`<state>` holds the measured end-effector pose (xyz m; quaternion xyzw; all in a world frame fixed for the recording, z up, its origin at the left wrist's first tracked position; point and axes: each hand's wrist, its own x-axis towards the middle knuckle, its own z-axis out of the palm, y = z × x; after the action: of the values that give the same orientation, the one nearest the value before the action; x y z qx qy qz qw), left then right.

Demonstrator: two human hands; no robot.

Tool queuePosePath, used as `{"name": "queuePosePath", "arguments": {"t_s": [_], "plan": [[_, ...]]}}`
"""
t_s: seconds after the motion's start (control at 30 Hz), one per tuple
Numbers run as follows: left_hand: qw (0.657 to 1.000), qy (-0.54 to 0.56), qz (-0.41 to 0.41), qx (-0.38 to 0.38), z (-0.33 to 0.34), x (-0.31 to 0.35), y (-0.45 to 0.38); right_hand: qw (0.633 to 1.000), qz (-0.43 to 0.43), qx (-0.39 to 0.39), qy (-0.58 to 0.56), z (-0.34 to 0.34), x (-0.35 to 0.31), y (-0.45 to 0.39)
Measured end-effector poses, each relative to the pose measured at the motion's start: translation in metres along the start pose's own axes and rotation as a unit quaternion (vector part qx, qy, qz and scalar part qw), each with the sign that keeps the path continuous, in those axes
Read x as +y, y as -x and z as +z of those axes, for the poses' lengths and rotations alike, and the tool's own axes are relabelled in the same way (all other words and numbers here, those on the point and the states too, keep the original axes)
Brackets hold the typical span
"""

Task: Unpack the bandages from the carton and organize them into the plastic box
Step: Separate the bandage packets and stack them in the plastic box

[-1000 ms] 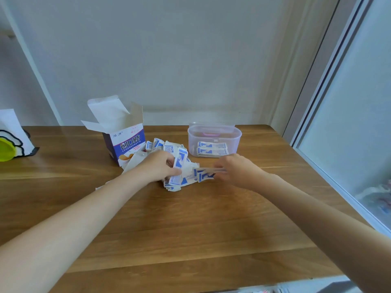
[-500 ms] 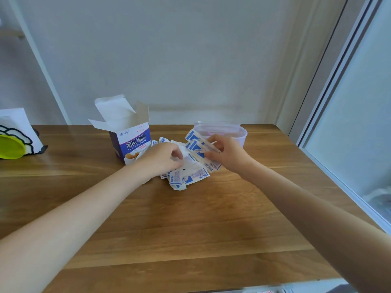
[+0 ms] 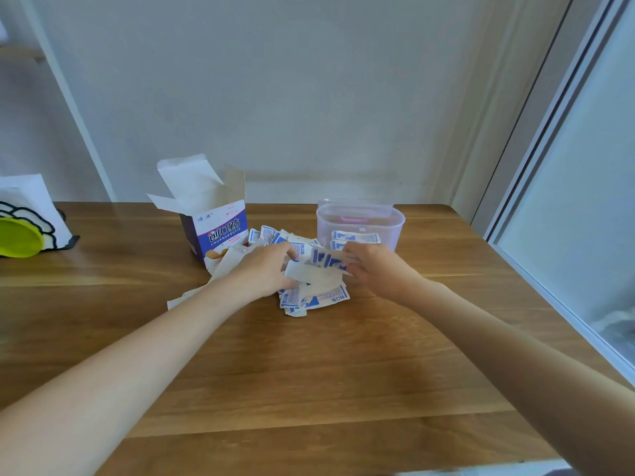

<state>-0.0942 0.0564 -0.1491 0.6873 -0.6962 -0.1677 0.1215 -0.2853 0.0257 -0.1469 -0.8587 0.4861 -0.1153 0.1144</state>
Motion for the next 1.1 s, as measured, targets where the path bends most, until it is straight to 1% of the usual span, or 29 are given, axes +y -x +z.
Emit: {"name": "queuePosePath", "arguments": {"t_s": [0.1,0.23,0.33,0.37,0.4,0.47,0.5,0.53,0.57,0.6,0.63,0.7,0.73,0.8,0.87,0.9,0.97,1.03,1.1], "plan": [[1.000,0.023,-0.011,0.017,-0.004,-0.004,-0.002,0.994,0.031,0.030,-0.097,-0.006,0.001,-0.005],[0.998,0.042,-0.024,0.039,-0.017,-0.010,-0.003,0.978,0.058,0.034,-0.196,-0.010,-0.010,-0.010],[0.992,0.079,-0.037,0.091,-0.027,-0.014,-0.003,0.964,0.066,0.026,-0.256,-0.009,-0.018,-0.016],[0.989,0.097,-0.041,0.105,-0.030,-0.014,-0.002,0.966,0.061,0.024,-0.249,-0.009,-0.021,-0.017],[0.987,0.106,-0.040,0.115,-0.032,-0.014,-0.001,0.976,0.039,0.040,-0.210,-0.008,-0.023,-0.018],[0.990,0.077,-0.023,0.114,-0.035,-0.012,0.000,0.988,-0.035,0.118,-0.091,-0.007,-0.024,-0.019],[0.994,0.041,-0.008,0.105,-0.037,-0.009,0.001,0.985,-0.084,0.149,-0.027,-0.007,-0.023,-0.021],[0.995,0.006,0.008,0.100,-0.038,-0.005,0.000,0.978,-0.132,0.159,0.036,-0.006,-0.023,-0.023],[0.995,-0.020,0.023,0.090,-0.038,-0.001,-0.001,0.970,-0.168,0.152,0.083,-0.005,-0.022,-0.024],[0.995,-0.036,0.042,0.078,-0.038,0.005,-0.003,0.968,-0.186,0.133,0.104,-0.004,-0.022,-0.024],[0.995,-0.049,0.057,0.064,-0.037,0.011,-0.006,0.971,-0.184,0.113,0.107,-0.006,-0.022,-0.023],[0.994,-0.067,0.076,0.041,-0.032,0.020,-0.009,0.982,-0.149,0.080,0.088,-0.008,-0.020,-0.022],[0.994,-0.064,0.086,0.031,-0.029,0.023,-0.009,0.985,-0.137,0.078,0.077,-0.008,-0.015,-0.020],[0.992,-0.070,0.099,-0.018,-0.022,0.022,-0.008,0.987,-0.122,0.081,0.070,-0.006,-0.001,-0.014],[0.980,-0.147,0.114,-0.077,-0.014,0.019,-0.005,0.990,-0.091,0.062,0.093,-0.003,0.016,-0.006],[0.975,-0.174,0.114,-0.080,-0.011,0.017,-0.004,0.991,-0.073,0.043,0.107,0.000,0.023,-0.002],[0.974,-0.184,0.123,-0.048,-0.008,0.014,-0.004,0.990,-0.049,0.007,0.134,0.006,0.030,0.005],[0.972,-0.195,0.132,-0.011,-0.008,0.012,-0.006,0.990,-0.043,0.009,0.132,0.009,0.030,0.007],[0.972,-0.192,0.135,0.000,-0.007,0.009,-0.007,0.992,-0.017,0.026,0.121,0.009,0.028,0.005]]}}
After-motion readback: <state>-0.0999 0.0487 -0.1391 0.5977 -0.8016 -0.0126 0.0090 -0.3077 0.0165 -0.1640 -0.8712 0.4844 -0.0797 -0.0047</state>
